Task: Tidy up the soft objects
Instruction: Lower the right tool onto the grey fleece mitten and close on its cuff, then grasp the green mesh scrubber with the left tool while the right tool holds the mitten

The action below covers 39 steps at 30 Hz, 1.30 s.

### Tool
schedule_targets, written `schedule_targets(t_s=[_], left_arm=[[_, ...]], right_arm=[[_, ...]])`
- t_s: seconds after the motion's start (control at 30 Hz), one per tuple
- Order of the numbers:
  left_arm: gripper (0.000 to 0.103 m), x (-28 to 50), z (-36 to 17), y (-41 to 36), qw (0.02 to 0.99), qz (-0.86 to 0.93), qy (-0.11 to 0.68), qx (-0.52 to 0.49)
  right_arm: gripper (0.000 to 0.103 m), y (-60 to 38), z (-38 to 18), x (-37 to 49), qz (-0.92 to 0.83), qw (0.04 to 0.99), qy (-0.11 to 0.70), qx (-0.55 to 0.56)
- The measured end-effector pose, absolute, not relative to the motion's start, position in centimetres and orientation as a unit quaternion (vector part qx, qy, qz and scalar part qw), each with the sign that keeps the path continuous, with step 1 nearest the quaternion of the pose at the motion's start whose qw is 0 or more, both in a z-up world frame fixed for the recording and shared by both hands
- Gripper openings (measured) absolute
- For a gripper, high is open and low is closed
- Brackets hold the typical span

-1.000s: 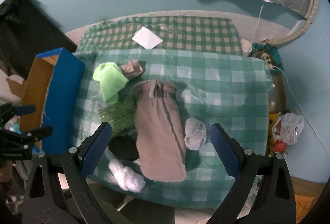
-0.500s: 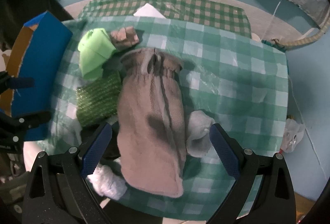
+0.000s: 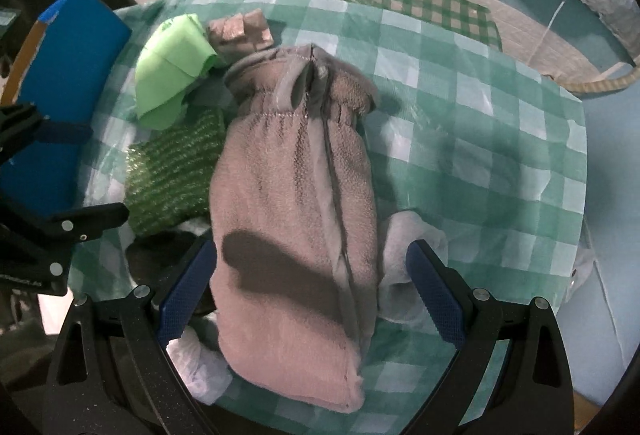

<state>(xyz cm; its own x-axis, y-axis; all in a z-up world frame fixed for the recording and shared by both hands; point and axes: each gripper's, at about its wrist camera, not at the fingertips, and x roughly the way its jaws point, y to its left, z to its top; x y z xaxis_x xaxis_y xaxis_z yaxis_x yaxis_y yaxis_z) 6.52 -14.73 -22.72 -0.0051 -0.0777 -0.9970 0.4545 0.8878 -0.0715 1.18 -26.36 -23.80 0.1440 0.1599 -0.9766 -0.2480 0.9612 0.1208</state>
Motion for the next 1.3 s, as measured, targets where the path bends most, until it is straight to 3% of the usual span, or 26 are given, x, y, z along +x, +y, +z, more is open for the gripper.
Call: schedule_targets(t_s=[0.27,0.33,0.4,0.5,1.03,1.13,1.23,1.3], left_arm=[[0.087,6.8,-24.4,-15.7,0.677,-0.209,0.691,0.143],[0.087,6.7,-24.6,-16.1,0.675,-0.212,0.691,0.149],[0.087,6.8,-25.0,-16.3,0.673,-0.212,0.691,0.155],[0.088,7.0,-25.4,-16.7,0.672,-0.211,0.692,0.157],[0.088,8.0,-27.0,-18.1,0.679,-0.201,0.682,0.181],[0.080,7.3,-26.5,-18.2,0.688,-0.204,0.673,0.180],[0.063,6.4,-25.7,-18.6,0.695,-0.214,0.662,0.182],[0.045,6.1,-25.4,-18.8,0.698,-0.220,0.657,0.182]], right_arm=[[0.075,-25.4,-24.8,1.1,0.150,0.750,0.642,-0.051],[0.064,-25.4,-25.1,1.0,0.154,0.749,0.643,-0.050],[0.042,-25.5,-25.4,1.1,0.161,0.743,0.648,-0.039],[0.026,-25.9,-25.2,1.1,0.170,0.742,0.648,-0.015],[0.023,-28.0,-21.5,0.1,0.179,0.752,0.634,0.031],[0.023,-28.2,-20.9,0.0,0.181,0.756,0.628,0.032],[0.023,-28.3,-20.7,0.0,0.179,0.758,0.627,0.035],[0.023,-28.4,-20.5,-0.1,0.178,0.759,0.625,0.038]])
